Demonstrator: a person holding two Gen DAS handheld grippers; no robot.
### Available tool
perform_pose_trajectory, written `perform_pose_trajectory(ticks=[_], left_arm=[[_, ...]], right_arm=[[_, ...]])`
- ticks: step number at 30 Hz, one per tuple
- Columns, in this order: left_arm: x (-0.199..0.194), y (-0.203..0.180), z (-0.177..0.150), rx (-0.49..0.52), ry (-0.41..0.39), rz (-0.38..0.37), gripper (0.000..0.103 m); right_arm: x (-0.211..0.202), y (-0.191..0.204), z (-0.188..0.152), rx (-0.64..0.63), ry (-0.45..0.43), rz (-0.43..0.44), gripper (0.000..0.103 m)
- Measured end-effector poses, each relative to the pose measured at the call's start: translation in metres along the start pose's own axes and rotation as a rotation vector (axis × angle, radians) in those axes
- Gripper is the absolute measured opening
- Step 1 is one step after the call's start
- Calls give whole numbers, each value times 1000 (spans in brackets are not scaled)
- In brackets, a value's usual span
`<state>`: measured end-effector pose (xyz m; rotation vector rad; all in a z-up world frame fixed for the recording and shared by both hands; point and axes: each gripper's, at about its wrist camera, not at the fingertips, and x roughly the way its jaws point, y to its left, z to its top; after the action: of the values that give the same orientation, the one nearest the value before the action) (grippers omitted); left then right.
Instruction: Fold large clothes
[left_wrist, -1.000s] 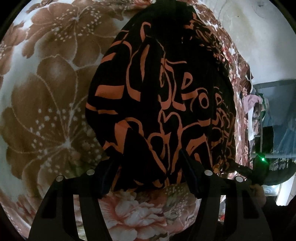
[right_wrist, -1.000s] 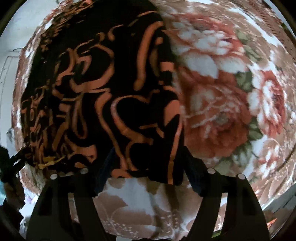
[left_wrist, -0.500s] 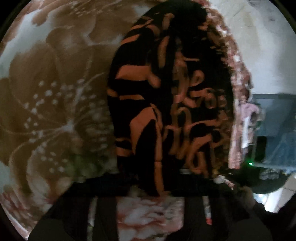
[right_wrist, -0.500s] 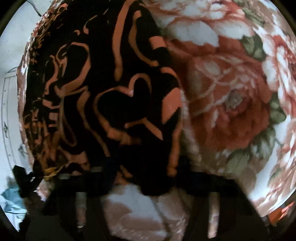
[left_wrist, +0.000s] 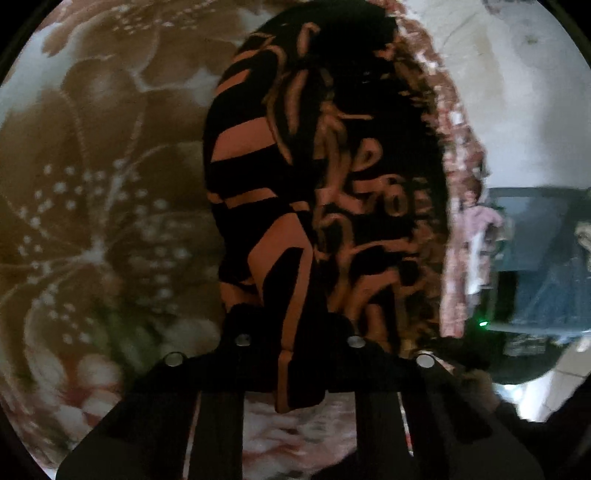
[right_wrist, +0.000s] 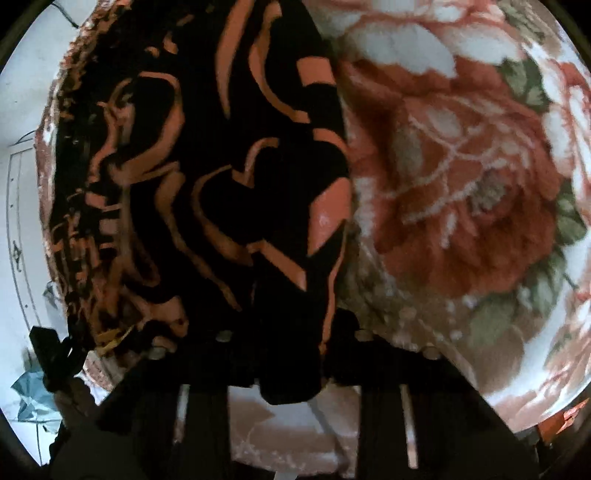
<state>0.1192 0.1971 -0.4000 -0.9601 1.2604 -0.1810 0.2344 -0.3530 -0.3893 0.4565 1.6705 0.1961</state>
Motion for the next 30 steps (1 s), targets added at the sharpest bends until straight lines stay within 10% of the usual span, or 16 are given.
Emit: perform_pose_trajectory(ticks=[30], left_arm=[[-68,-217,136,414,-193,-155,9]], right_arm=[[-165,125,99,-323,-328,180,14]])
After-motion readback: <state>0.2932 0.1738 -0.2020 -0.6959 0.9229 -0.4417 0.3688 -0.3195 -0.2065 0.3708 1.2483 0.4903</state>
